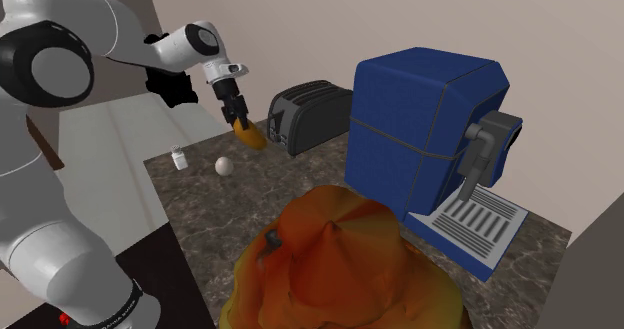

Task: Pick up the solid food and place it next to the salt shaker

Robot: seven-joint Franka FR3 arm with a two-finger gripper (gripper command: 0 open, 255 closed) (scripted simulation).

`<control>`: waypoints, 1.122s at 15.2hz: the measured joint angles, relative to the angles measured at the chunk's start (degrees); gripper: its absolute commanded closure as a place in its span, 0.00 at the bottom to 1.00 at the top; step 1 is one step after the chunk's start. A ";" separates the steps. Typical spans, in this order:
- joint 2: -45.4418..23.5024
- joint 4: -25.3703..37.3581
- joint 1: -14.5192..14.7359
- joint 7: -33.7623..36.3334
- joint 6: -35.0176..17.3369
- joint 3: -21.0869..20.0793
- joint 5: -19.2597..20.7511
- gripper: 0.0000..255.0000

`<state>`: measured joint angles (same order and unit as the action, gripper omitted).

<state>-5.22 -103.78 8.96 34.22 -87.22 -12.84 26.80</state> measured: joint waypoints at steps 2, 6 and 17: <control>-1.59 2.08 1.64 2.40 1.76 -1.33 -0.59 1.00; -5.01 6.87 4.85 6.79 5.36 -3.66 -1.54 1.00; -21.60 30.39 16.45 17.82 17.70 -7.87 -1.26 1.00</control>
<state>-26.82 -73.39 25.41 52.04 -69.52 -20.71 25.54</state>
